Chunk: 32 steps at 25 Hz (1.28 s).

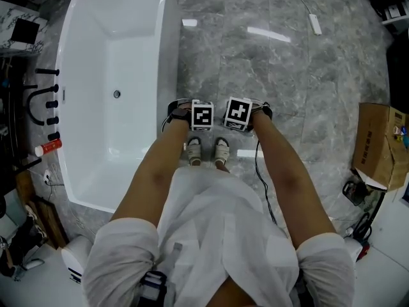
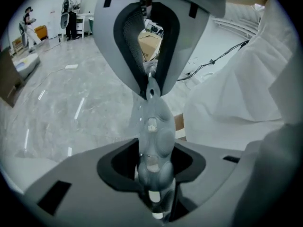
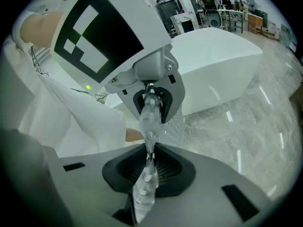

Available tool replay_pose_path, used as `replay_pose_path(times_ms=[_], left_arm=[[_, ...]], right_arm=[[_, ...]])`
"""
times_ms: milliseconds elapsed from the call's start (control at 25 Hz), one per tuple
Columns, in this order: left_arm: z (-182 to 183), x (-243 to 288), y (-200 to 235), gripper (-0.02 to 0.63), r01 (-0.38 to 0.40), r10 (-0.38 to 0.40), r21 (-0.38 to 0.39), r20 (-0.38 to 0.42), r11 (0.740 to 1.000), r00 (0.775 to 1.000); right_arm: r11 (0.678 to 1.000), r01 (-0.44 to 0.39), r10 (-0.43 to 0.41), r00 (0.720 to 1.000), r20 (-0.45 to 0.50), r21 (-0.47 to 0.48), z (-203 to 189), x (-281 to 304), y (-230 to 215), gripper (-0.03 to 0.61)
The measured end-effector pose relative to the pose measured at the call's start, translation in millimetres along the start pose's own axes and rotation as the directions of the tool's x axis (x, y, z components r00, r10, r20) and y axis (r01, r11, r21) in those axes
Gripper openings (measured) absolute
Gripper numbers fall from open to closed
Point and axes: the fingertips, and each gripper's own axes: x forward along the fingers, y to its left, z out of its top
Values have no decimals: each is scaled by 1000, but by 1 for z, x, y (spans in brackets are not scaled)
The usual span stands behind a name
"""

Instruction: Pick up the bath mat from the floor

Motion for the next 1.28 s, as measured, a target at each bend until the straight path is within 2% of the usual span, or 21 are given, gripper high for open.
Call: replay_pose_path(times_ms=[160, 440, 560, 680, 800, 880, 960, 1080, 1120, 1160, 1200, 1280], left_arm=[[-6, -4, -7, 40, -27, 27, 10, -58, 1000, 998], [0, -30, -14, 26, -83, 79, -44, -88, 996, 993], [0, -45, -11, 26, -126, 116, -118, -91, 985, 989], [-2, -55, -3, 26, -172, 160, -207, -72, 963, 984], [-8, -69, 0, 25, -209, 201, -328, -57, 921, 978], [-11, -81, 1, 25, -232, 234, -399, -45, 887, 971], [-7, -86, 3, 25, -241, 264, -447, -10, 862, 964], [5, -86, -14, 25, -145, 226, -556, 79, 819, 971], [2, -89, -12, 25, -165, 255, -581, 77, 797, 964], [-5, -95, -4, 25, -218, 312, -598, 56, 771, 948], [-11, -101, 3, 26, -265, 364, -618, 37, 741, 931], [-19, -111, 7, 25, -285, 420, -679, 37, 676, 907]], right_arm=[[1000, 0, 0, 1000, 5, -15, 2, -10, 8, 66], [999, 47, -46, 997, 63, -5, 5, -31, 16, 109], [993, 113, -114, 986, 119, 16, 10, -50, 11, 135], [983, 169, -181, 966, 182, 77, 12, -73, 2, 164], [957, 231, -267, 937, 227, 173, 7, -97, -9, 167], [930, 258, -328, 905, 272, 262, 4, -111, -17, 167], [889, 264, -391, 863, 321, 373, 0, -123, -24, 164], [803, 266, -500, 788, 360, 533, -9, -140, -34, 144], [774, 262, -530, 766, 364, 576, -13, -144, -35, 135], [749, 256, -553, 749, 364, 611, -16, -147, -35, 135], [728, 251, -571, 738, 361, 638, -19, -148, -34, 137], [697, 241, -590, 727, 350, 675, -24, -145, -30, 137]])
